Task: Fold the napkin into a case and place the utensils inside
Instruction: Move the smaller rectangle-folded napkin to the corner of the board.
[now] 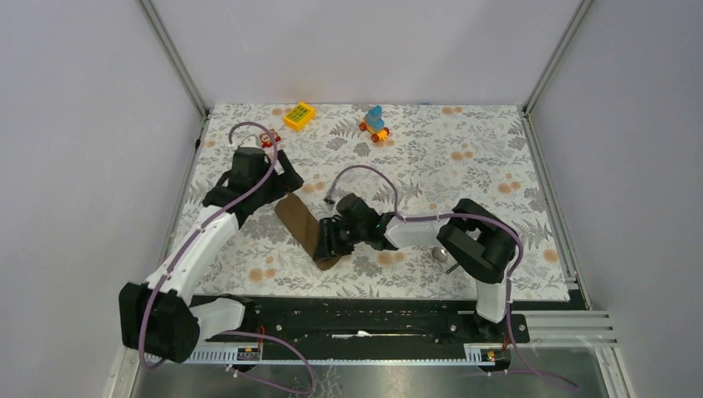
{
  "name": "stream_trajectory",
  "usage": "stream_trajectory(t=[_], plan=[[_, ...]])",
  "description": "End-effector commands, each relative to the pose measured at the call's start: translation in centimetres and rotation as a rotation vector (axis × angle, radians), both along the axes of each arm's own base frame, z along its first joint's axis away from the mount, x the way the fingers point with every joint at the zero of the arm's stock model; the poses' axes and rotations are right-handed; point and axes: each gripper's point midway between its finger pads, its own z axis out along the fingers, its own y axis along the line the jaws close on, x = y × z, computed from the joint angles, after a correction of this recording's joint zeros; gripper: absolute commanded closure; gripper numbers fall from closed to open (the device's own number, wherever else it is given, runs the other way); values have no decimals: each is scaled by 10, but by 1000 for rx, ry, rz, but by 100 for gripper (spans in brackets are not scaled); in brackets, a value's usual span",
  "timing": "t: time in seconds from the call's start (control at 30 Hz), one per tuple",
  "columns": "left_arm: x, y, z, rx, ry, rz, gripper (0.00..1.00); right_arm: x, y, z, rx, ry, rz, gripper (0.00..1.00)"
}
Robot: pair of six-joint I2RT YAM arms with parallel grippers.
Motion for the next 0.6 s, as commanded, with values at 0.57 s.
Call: stream_trajectory(t=[0.57], plan=[[-55, -3, -62, -246, 205, 159, 19, 18, -30, -2, 94, -62, 109, 49]])
